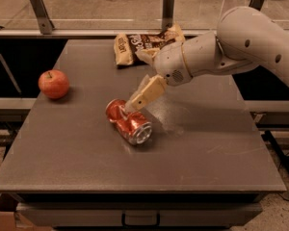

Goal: Knock coke can over

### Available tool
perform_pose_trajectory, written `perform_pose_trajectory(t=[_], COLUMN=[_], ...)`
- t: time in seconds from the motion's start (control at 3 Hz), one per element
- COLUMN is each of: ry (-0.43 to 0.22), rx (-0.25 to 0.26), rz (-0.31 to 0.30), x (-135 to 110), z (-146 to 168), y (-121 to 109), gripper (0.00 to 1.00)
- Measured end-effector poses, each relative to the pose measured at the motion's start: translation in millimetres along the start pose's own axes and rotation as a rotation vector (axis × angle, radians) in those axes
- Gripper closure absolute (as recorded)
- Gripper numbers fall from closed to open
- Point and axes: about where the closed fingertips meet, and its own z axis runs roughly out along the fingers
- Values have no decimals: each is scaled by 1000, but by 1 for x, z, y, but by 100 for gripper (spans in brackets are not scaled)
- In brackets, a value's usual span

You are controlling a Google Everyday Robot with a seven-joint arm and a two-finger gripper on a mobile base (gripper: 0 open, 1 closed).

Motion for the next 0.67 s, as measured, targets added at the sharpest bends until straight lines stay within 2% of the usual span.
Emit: perform_pose_trajectory(t=[0.33,0.67], ry=[8,61], rx=[64,163], rz=[3,-13], x=[-4,-7], z=[-37,-117], y=[-10,-13], gripper=[0,0])
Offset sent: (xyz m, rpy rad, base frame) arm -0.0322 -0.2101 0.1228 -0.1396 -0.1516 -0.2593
